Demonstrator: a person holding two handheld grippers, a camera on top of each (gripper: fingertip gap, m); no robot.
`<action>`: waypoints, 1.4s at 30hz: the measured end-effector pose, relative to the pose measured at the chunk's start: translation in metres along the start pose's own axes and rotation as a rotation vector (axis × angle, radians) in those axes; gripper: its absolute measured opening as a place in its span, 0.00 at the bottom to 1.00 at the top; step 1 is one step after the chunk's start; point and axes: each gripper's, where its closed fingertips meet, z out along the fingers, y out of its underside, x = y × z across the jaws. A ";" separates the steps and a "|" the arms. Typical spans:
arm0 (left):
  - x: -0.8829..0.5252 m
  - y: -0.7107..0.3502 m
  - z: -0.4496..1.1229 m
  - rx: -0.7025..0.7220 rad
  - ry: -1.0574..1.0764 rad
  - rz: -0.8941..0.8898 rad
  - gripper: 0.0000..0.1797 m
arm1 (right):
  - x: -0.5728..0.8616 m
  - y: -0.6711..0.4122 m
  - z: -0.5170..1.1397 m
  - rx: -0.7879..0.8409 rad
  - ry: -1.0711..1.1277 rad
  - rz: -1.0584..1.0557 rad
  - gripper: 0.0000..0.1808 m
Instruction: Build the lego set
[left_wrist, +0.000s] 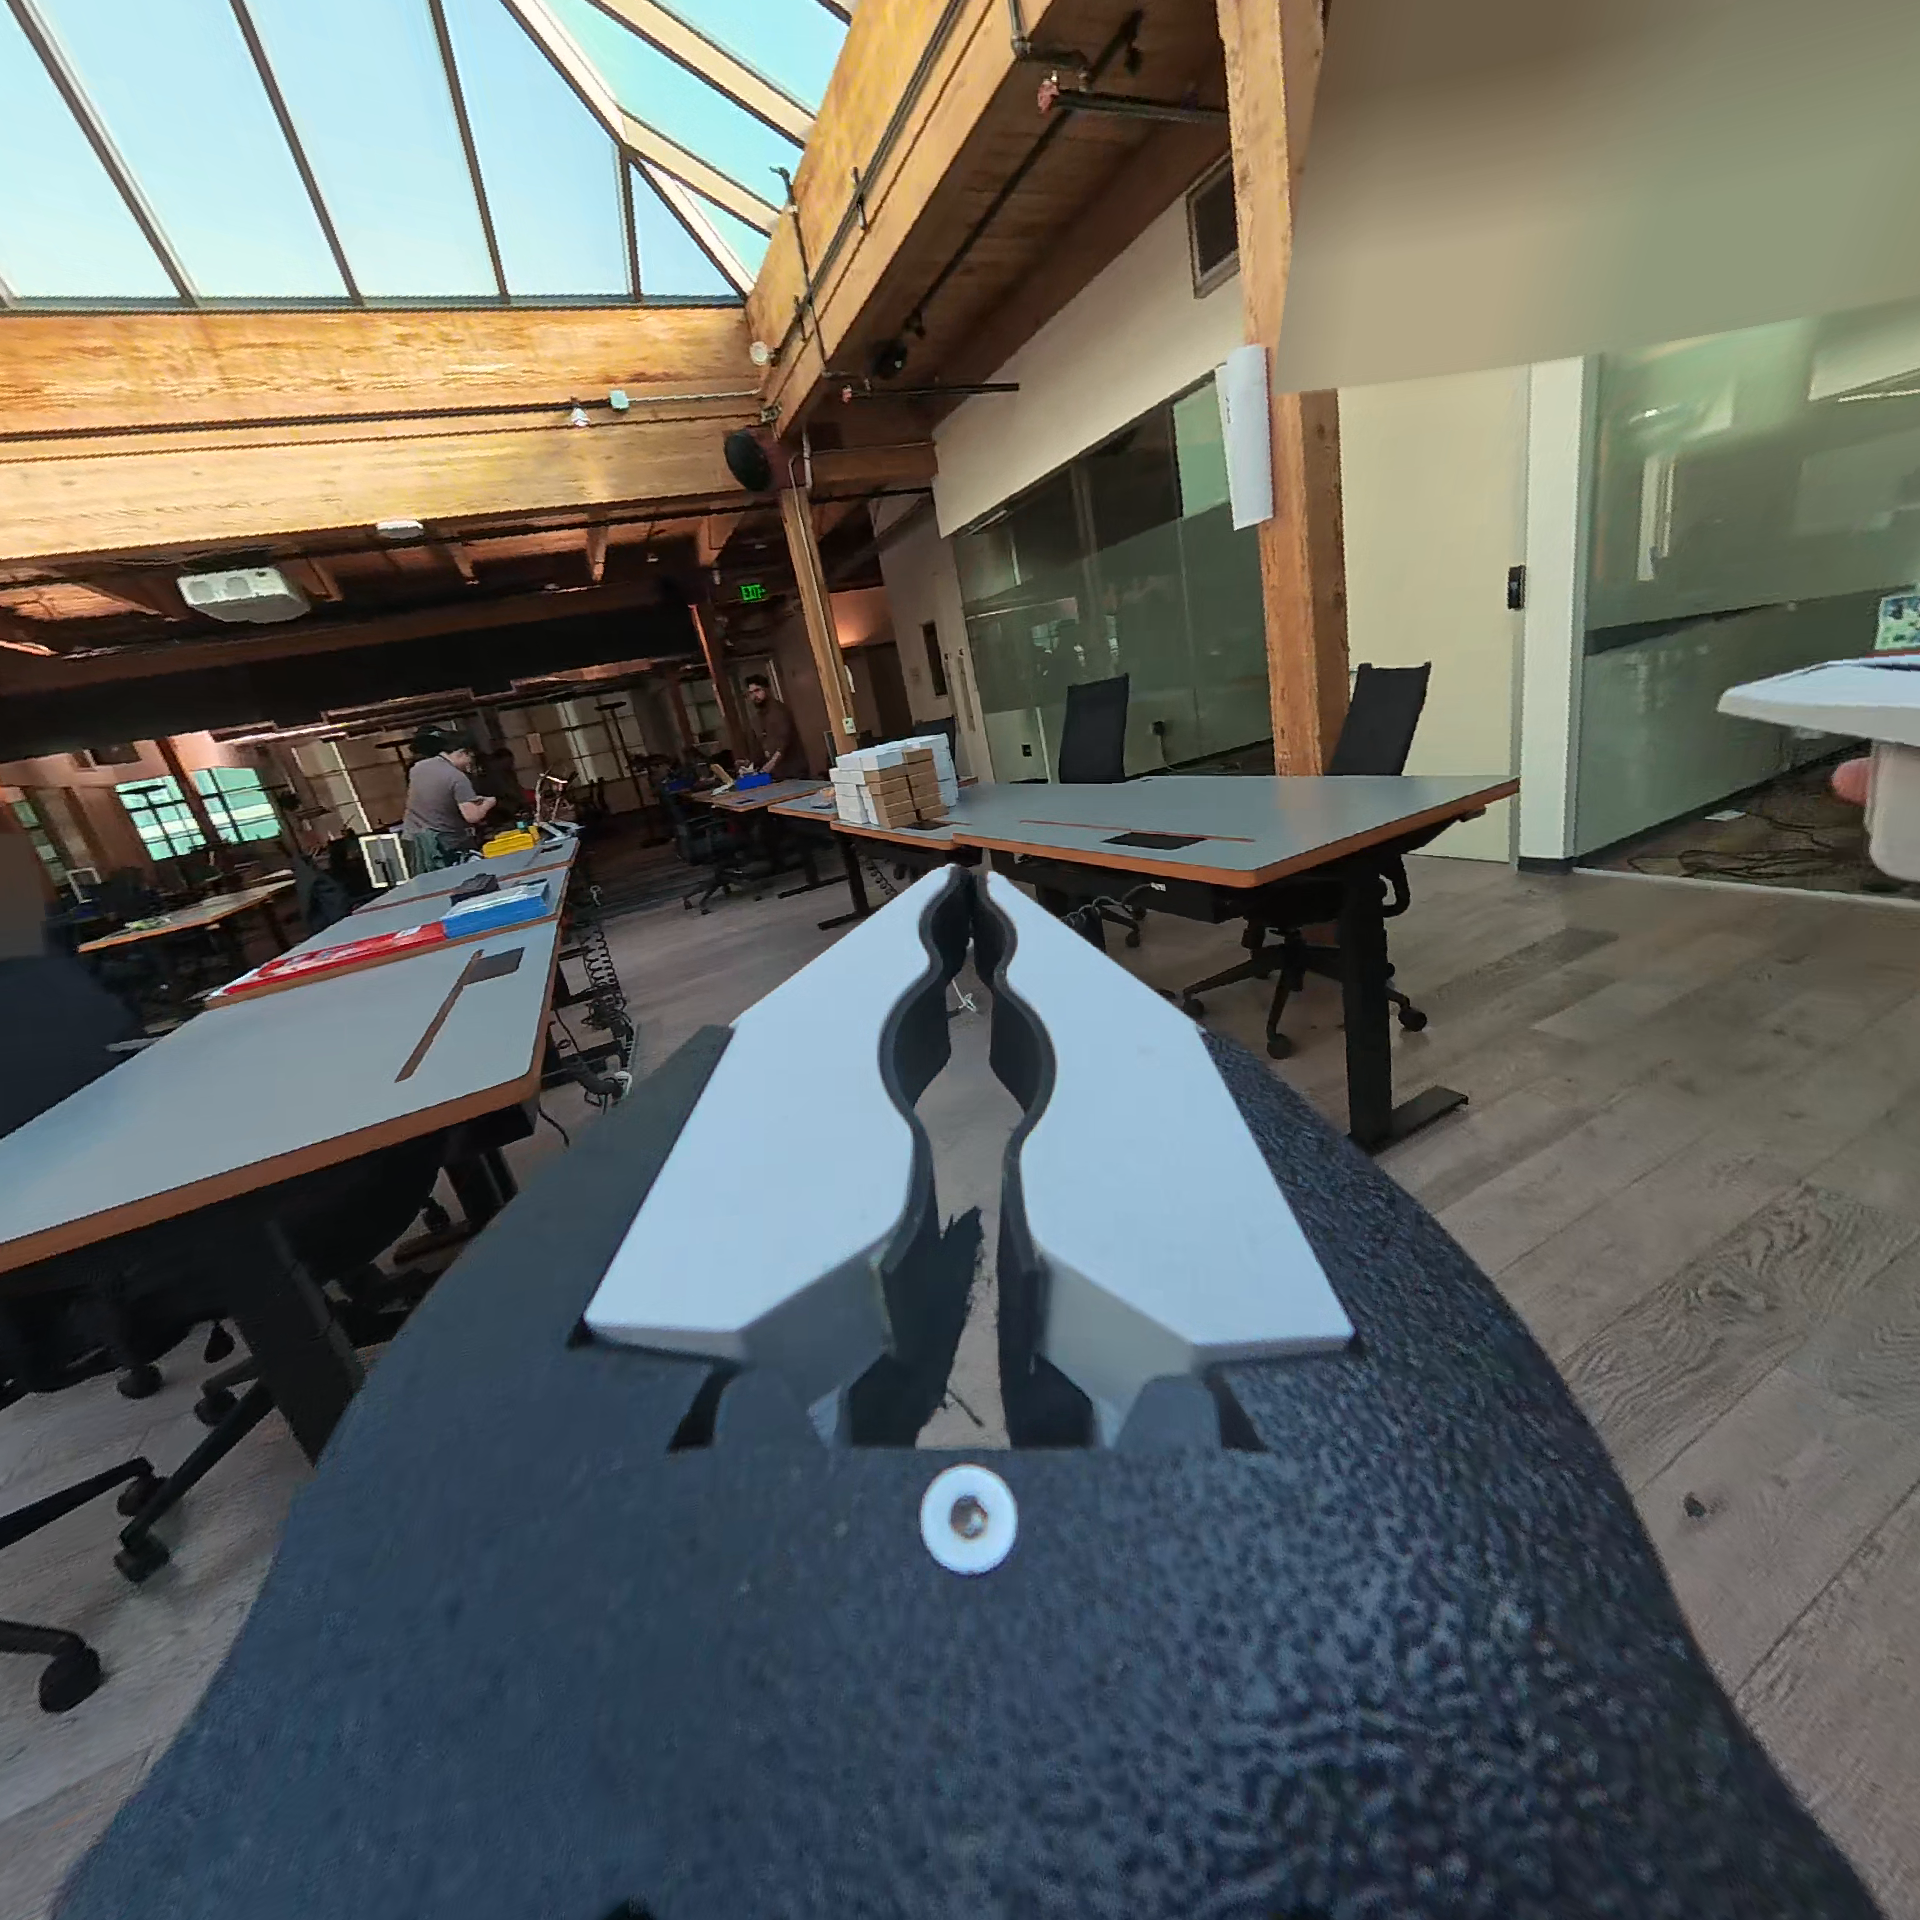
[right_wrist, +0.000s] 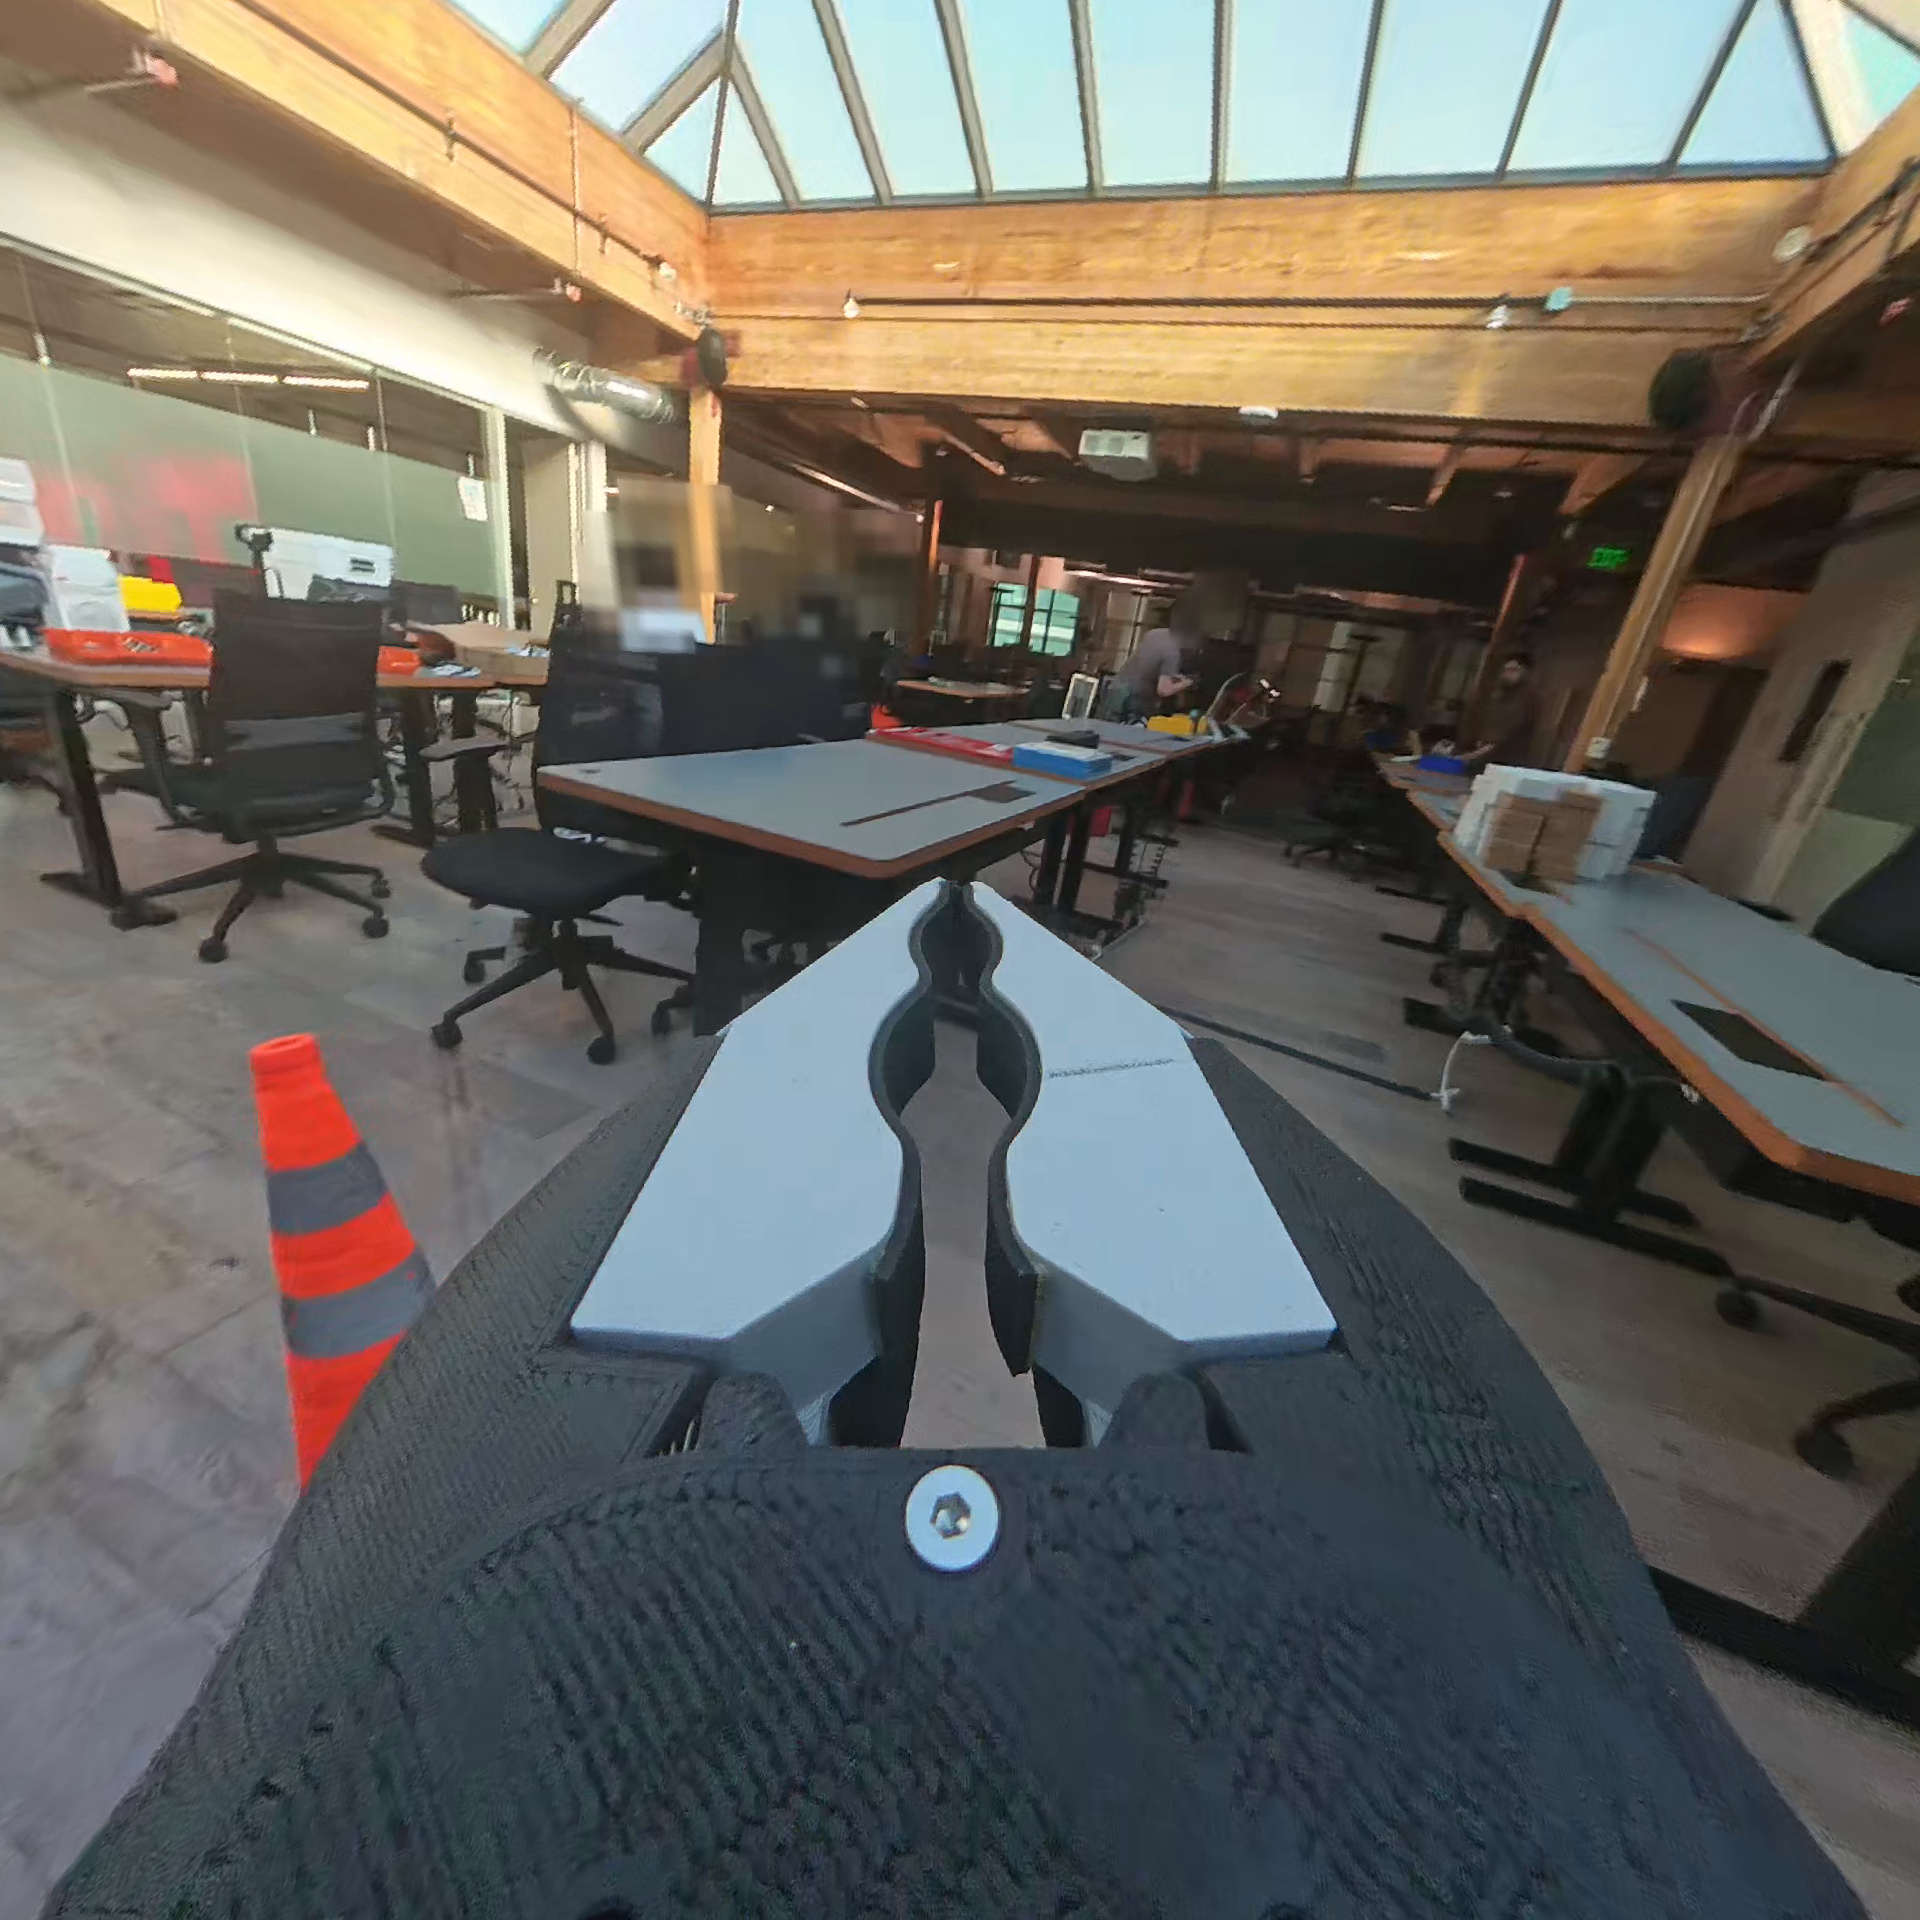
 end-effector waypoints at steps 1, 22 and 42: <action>-0.009 0.006 0.014 0.002 0.014 -0.011 0.00 | 0.007 -0.003 0.012 0.032 0.017 0.004 0.00; -0.376 0.048 0.253 0.183 -0.328 0.204 0.00 | -0.016 -0.008 0.530 0.415 -0.202 -0.009 0.04; -0.733 0.030 0.158 -0.198 -1.462 1.059 0.06 | -0.301 0.024 1.077 0.625 -0.830 0.228 0.05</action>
